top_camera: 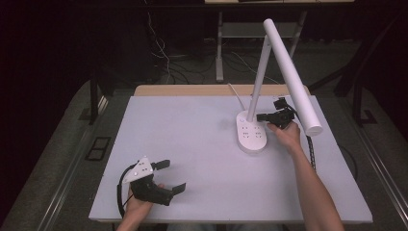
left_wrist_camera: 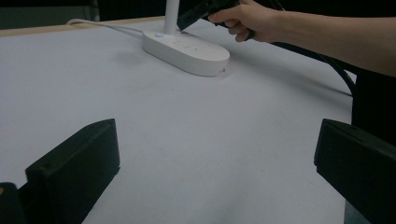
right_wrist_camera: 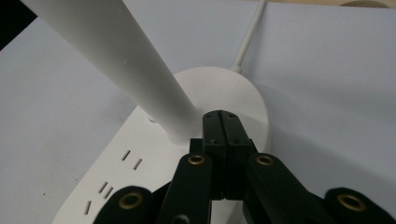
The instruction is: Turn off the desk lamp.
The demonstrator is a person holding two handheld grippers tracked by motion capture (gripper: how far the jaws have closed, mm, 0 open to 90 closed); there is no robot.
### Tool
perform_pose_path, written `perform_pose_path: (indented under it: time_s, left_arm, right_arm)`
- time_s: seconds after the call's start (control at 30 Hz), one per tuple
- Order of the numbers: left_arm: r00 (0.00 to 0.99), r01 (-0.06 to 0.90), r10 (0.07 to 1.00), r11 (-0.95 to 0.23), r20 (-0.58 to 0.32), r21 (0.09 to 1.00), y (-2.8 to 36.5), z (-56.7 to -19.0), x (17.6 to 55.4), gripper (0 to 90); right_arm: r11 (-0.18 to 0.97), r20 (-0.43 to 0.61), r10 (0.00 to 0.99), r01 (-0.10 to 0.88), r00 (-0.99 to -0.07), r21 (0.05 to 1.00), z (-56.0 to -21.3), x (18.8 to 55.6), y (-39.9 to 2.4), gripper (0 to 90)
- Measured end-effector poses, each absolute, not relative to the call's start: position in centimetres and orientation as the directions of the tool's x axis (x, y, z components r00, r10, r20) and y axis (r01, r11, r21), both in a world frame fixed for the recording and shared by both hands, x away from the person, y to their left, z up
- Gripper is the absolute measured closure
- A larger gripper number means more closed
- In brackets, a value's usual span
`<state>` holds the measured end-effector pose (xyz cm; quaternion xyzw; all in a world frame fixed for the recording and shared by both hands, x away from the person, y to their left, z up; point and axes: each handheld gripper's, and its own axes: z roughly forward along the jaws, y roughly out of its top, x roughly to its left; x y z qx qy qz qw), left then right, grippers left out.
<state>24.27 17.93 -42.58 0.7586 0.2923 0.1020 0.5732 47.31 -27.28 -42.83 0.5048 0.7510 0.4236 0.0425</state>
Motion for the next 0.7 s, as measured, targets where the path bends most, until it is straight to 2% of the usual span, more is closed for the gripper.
perform_pose_path:
  time_s: [0.6,0.63,0.7]
  left_arm:
    - [0.81,0.325,0.558,-0.176,-0.178,0.929,17.9,-42.6,24.3,0.0]
    - [0.81,0.326,0.558,-0.176,-0.179,0.929,17.8,-42.6,24.3,0.0]
    - [0.811,0.328,0.557,-0.176,-0.181,0.928,17.8,-42.6,24.3,0.0]
  right_arm:
    - [0.153,0.331,0.789,0.687,-0.518,0.71,-40.3,45.4,-28.2,89.2]
    - [0.149,0.33,0.788,0.682,-0.519,0.716,-39.9,44.9,-28.4,82.9]
    - [0.145,0.341,0.782,0.685,-0.521,0.714,-39.7,44.7,-28.5,80.8]
